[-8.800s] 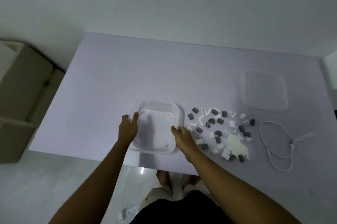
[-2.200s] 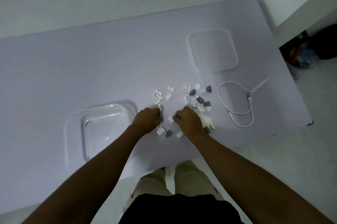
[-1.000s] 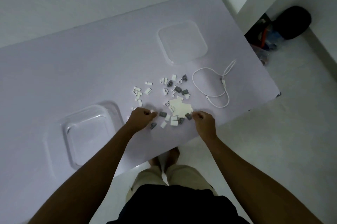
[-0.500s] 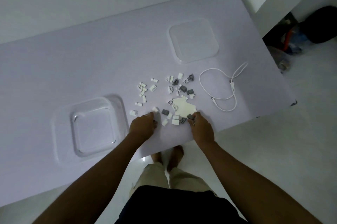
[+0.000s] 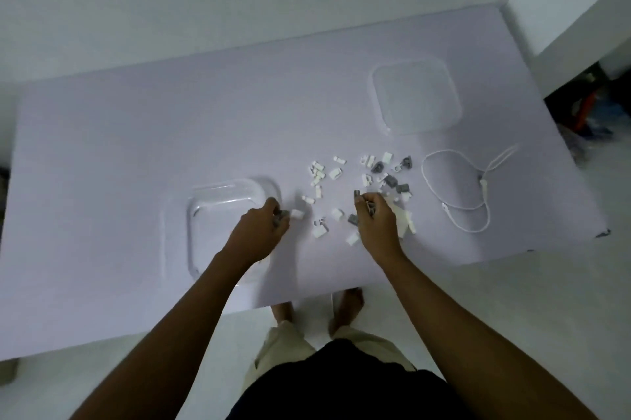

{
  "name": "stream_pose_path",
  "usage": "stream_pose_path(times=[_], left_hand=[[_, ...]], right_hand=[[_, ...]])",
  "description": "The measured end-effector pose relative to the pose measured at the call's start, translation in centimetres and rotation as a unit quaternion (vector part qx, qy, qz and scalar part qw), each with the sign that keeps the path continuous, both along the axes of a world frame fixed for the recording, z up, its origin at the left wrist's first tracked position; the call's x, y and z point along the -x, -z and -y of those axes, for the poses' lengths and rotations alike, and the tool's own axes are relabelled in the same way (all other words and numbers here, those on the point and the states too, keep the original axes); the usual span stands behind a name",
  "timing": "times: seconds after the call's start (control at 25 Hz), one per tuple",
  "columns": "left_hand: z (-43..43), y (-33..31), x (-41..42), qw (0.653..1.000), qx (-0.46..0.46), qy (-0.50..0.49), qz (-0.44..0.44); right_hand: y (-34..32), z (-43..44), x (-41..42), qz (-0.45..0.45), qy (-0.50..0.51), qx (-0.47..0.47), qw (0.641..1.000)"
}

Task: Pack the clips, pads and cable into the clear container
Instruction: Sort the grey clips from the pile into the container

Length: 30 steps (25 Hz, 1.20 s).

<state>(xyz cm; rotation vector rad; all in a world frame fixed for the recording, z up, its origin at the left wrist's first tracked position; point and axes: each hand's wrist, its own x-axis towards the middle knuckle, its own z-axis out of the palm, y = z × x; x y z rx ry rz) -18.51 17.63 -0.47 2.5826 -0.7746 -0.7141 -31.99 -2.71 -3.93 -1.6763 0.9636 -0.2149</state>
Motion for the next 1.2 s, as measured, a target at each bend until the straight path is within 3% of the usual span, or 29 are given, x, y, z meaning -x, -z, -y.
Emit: stream_pose_path(times=[0.16, 0.44, 0.6, 0.76, 0.88, 0.96, 1.04, 1.12, 1.2], left_hand=[[-8.8, 1.0, -2.8, 0.974, -0.202, 0.096, 0.025], [-15.1, 3.5, -4.7, 0.923, -0.276, 0.262, 0.048], [-16.7, 4.3, -4.7, 0.910, -0.282, 0.293, 0.089], [-17.3, 3.6, -4.9, 0.933, -0.206, 0.275, 0.108], [-18.4, 2.2, -5.4, 0.974, -0.073, 0.192, 0.090], [-19.5, 1.8, -5.9, 0.991, 0.041, 0.058, 0.111], [-20.5, 2.1, -6.3, 0.981, 0.097, -0.101, 0.133], [-21.1, 2.5, -7.2, 0.959, 0.096, -0.264, -0.013], [-21.3, 2.6, -7.8, 0.889, 0.100, -0.359, -0.265]], right_hand=[[-2.3, -6.4, -5.4, 0.031, -0.003, -0.144, 0.989], [-3.1, -16.7, -10.4, 0.018, -0.008, -0.240, 0.971], [-2.0, -20.5, -11.1, -0.031, -0.085, -0.185, 0.978], [0.4, -21.4, -10.8, -0.122, -0.117, -0.094, 0.981], [1.1, -21.9, -11.0, -0.174, -0.162, -0.044, 0.970], [1.2, -22.4, -11.1, -0.193, -0.183, -0.026, 0.964], [1.1, -23.1, -11.4, -0.209, -0.205, -0.022, 0.956], [1.4, -24.3, -11.8, -0.213, -0.226, -0.031, 0.950], [1.7, -26.0, -12.2, -0.212, -0.253, -0.043, 0.943]])
